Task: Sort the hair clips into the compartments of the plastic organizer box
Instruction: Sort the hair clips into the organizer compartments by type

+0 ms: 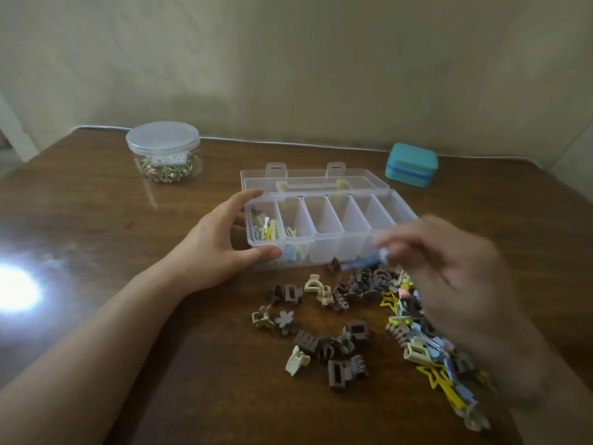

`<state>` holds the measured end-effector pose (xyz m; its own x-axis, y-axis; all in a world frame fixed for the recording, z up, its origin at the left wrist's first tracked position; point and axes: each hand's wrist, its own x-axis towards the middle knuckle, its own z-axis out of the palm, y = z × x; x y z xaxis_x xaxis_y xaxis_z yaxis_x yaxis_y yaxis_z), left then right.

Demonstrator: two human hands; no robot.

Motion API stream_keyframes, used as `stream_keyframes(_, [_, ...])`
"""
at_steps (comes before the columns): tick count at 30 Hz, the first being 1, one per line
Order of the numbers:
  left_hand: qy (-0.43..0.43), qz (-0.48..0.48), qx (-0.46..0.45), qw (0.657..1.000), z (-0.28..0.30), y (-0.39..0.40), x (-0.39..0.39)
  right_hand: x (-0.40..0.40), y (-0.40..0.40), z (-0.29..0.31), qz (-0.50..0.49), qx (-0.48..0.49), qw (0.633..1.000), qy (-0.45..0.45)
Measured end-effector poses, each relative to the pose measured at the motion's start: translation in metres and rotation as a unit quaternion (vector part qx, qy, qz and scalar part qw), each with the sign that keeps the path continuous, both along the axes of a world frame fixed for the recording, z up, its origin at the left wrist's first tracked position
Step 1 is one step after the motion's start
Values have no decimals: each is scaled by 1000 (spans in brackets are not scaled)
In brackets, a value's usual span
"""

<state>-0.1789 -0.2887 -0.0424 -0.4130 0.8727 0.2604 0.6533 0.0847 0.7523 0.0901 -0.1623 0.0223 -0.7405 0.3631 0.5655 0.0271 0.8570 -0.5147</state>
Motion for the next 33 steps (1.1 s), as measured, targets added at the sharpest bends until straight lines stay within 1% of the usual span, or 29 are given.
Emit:
stream_keyframes(2, [3,0,-1,1000,1,0,0,-40,11,15,17,11,1000,-14])
stream_keyframes(3, [6,1,-1,1000,1,0,0,-61,16,19,17,25,999,-35])
stream_keyframes(5, [12,3,0,1000,1,0,0,-98,26,20,6,61,992,-115])
stream_keyframes(8, [17,-1,-3,1000,1,0,-2,-132,34,9,8,110,957,-270])
stream_keyframes(9, [19,-3,-3,1000,0,0,-2,-137,35,5,11,117,949,-293])
stream_keyframes(10, [19,-4,-3,1000,0,1,-2,-137,35,4,10,121,948,-293])
stream_keyframes(11, [20,-4,-3,1000,0,1,-3,-135,35,5,5,123,957,-264])
stream_keyframes(14, [23,-3,-2,1000,0,1,-4,-114,41,17,-12,94,985,-145])
stream_keyframes(18, [27,-3,-7,1000,0,1,-3,-44,42,27,-36,71,994,-79])
stream_keyframes(22, [27,2,-12,1000,-2,2,-3,44,20,-2,-73,41,993,-78])
stream_keyframes(26, [19,5,-8,1000,-3,2,-3,100,-4,-44,-132,66,982,-121])
stream_keyframes(29, [12,6,-1,1000,-3,2,-2,119,-21,-67,-171,88,972,-134])
stream_keyframes(33, [6,6,2,1000,-5,2,-2,117,-31,-82,-220,95,967,-87])
